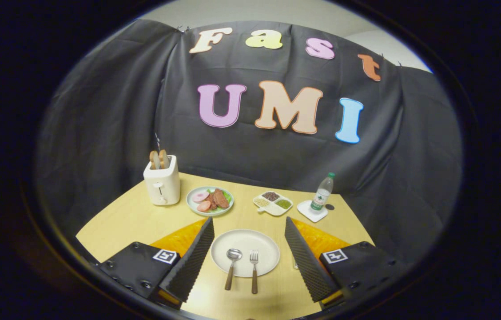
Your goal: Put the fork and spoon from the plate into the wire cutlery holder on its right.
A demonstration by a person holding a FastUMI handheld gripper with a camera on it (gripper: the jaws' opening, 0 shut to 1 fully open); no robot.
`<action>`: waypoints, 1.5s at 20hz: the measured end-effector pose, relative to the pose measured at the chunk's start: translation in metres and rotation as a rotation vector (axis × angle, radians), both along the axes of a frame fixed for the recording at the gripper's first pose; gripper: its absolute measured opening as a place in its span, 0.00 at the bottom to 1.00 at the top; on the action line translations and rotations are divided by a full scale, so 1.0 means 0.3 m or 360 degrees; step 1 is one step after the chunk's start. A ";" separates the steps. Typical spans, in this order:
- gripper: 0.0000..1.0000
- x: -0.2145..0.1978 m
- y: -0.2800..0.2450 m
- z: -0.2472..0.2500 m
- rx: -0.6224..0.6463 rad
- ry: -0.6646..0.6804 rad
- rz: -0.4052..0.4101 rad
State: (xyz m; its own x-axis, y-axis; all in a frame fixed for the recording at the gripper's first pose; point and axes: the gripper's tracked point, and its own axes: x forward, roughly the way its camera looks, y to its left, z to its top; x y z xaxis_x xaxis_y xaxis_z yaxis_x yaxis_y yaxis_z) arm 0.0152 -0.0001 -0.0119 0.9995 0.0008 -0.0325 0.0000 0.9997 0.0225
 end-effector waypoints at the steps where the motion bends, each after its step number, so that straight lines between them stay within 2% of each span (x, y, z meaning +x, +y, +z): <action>1: 1.00 0.003 0.001 -0.006 0.0000 0.0007 -0.0002; 9: 1.00 0.025 0.005 -0.043 -0.0008 0.0062 -0.0019; 14: 1.00 0.042 -0.016 -0.098 0.0026 0.0174 -0.0071; 21: 1.00 0.082 -0.071 -0.276 0.0042 0.0484 -0.0167; 30: 1.00 0.126 -0.078 -0.590 0.0096 0.0972 -0.0176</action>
